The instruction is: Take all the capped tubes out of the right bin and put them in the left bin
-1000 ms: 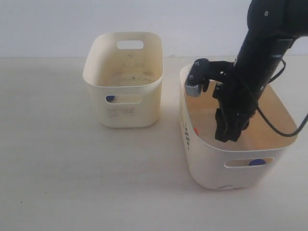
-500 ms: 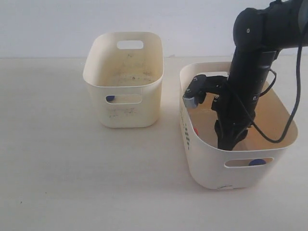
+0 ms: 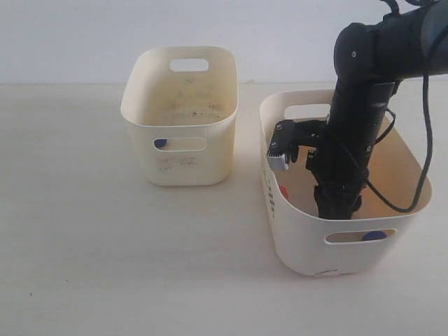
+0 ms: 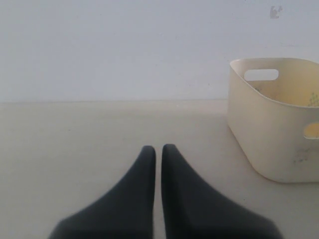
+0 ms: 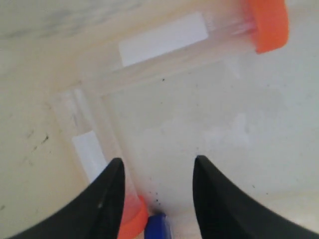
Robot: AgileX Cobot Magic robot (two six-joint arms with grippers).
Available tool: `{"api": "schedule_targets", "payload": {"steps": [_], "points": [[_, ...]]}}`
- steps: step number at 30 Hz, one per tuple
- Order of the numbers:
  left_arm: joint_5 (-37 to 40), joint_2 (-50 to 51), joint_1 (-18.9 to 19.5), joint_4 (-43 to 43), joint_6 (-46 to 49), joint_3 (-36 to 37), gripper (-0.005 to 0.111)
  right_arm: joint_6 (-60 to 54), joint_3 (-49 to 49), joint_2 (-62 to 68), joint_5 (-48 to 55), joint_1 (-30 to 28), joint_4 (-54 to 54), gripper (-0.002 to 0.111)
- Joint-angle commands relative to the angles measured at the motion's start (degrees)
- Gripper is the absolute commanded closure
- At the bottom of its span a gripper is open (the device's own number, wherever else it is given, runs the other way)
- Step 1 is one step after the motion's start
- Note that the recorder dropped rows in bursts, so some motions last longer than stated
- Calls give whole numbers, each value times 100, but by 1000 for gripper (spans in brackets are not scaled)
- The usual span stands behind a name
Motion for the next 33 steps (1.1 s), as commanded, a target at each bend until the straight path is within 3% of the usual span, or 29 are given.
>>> {"api": "schedule_targets", "payload": {"steps": [1,5,11,19,25,33], "points": [[-37,23,-41,-19,-24,-12,103,-376,-8,-7,89,-8,-55,66],[-37,23,-41,-19,-24,-12,103,-386,-142,-17,76,-159,-55,66],[-37,23,-41,-19,-24,-12,103,-1257,-142,-42,74,-512,418,66],[-37,23,-41,-19,-24,-12,103,-1384,37,49,-76,-502,460,66],[-37,23,-41,-19,-24,-12,103,-1376,37,163,-238,-502,504,48],[-37,23,-41,-19,-24,-12,103,-1376,37,256,-273,-494,662,49]]}}
